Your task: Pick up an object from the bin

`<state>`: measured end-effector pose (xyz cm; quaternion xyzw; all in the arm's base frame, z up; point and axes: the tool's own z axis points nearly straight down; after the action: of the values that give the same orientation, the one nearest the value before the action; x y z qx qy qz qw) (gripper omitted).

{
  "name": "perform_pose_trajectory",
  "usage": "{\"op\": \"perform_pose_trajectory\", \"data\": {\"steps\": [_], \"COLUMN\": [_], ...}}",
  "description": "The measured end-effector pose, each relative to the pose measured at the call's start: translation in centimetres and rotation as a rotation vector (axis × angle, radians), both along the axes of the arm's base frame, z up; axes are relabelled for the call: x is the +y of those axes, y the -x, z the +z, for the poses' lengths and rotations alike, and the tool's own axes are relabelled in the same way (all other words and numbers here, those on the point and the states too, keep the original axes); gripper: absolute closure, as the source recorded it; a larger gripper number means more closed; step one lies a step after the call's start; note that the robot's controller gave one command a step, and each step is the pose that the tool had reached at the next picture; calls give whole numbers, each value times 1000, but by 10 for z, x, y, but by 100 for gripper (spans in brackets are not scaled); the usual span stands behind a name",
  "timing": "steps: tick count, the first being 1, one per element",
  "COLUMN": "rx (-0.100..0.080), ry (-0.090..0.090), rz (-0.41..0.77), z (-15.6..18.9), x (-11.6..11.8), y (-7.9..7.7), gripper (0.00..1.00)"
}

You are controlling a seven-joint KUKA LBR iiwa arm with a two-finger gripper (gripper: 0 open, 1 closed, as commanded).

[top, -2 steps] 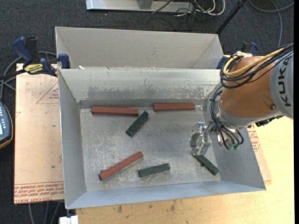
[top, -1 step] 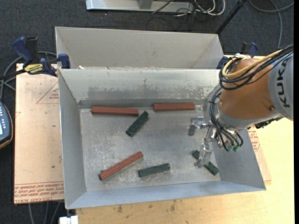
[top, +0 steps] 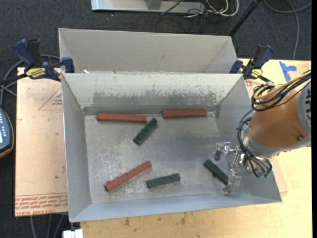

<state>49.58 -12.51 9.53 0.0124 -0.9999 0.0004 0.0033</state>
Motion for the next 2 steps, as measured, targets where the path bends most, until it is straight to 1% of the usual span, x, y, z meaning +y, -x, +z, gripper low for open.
{"op": "perform_pose_trajectory", "data": {"steps": [1,2], "rx": [-17,-9], "ry": [-1,-2], "rz": [25,28], "z": [-25,-25], "x": [9,9], "y": [4,6], "gripper": [0,100]}}
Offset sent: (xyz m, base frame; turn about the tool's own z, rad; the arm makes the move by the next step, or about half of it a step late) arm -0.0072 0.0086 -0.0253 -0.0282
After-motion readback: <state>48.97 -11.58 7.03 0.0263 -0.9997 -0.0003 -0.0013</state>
